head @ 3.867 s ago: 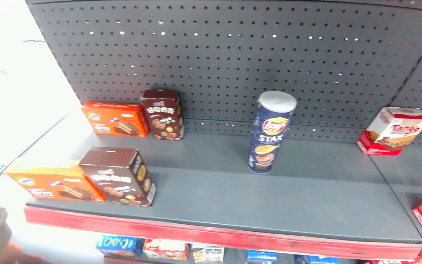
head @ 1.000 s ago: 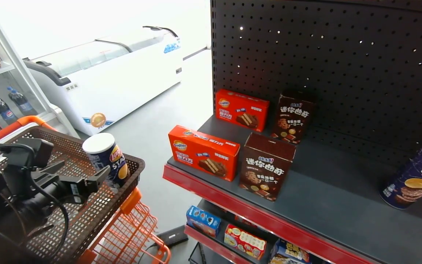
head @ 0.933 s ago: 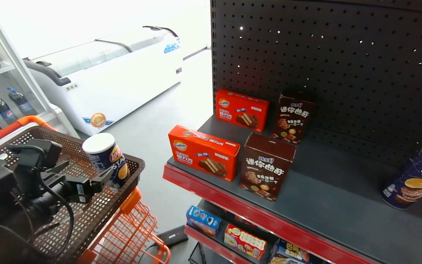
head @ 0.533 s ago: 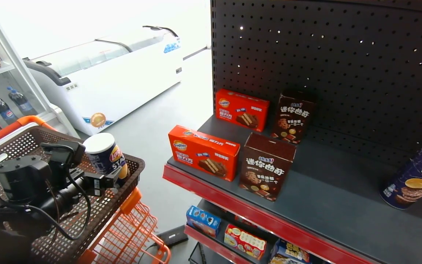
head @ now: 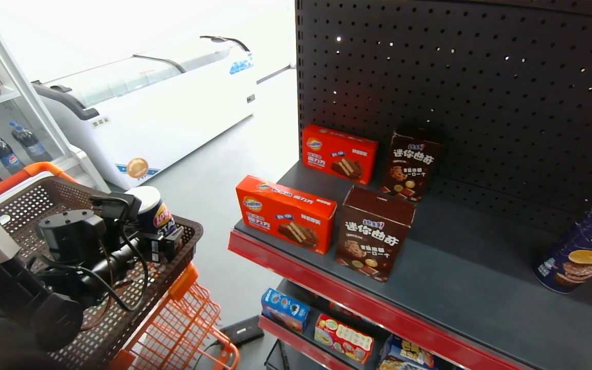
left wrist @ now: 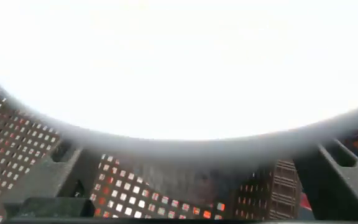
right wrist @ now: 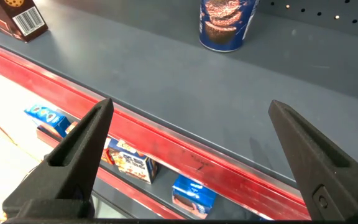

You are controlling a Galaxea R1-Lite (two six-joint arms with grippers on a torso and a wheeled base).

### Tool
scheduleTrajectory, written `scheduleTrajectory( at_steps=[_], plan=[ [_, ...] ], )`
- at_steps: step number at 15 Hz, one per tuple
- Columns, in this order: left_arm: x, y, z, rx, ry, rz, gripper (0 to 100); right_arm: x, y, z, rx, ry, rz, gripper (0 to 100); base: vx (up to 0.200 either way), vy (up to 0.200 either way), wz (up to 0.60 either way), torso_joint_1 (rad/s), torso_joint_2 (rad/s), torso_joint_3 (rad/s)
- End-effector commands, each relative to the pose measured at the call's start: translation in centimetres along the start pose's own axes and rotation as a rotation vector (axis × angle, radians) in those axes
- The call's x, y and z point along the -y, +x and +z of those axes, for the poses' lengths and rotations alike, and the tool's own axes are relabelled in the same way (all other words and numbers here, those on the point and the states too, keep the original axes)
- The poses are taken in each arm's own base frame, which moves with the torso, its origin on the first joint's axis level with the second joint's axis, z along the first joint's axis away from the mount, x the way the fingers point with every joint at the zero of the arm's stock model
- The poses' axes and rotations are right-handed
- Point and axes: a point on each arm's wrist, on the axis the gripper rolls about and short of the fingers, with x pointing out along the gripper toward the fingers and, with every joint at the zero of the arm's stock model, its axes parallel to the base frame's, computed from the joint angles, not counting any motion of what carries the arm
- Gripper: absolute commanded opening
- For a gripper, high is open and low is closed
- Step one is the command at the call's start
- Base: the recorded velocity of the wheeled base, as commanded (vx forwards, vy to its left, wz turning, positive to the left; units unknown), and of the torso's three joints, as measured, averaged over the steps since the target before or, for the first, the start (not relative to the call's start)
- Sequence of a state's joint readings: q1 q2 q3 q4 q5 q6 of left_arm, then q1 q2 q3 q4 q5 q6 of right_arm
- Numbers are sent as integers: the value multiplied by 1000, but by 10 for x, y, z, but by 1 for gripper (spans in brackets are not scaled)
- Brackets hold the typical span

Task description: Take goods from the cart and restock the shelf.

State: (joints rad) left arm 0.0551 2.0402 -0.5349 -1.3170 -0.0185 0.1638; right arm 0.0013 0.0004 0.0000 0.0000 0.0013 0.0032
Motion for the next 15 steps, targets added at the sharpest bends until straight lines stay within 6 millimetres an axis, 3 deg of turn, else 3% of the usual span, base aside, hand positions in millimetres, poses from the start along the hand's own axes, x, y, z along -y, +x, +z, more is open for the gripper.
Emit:
scheduleTrajectory(
  at_steps=[1, 3, 4, 9, 12, 15],
  plan=[
    [2, 17, -12, -12, 0, -5, 100, 0, 0, 0, 0, 0, 1, 100, 0, 0, 0, 0, 0, 0],
    [5, 25, -16, 16, -1, -6, 100, 0, 0, 0, -1, 0, 1, 100, 0, 0, 0, 0, 0, 0],
    [5, 28, -15, 32, -5, -7, 0, 0, 0, 0, -1, 0, 1, 100, 0, 0, 0, 0, 0, 0],
    [13, 35, 0, 101, -16, -24, 0, 0, 0, 0, 0, 0, 1, 100, 0, 0, 0, 0, 0, 0],
    [14, 20, 34, 220, -17, -25, 0, 0, 0, 0, 0, 0, 1, 100, 0, 0, 0, 0, 0, 0],
    [15, -12, 82, 339, -12, -49, 0, 0, 0, 0, 0, 0, 1, 100, 0, 0, 0, 0, 0, 0]
  ],
)
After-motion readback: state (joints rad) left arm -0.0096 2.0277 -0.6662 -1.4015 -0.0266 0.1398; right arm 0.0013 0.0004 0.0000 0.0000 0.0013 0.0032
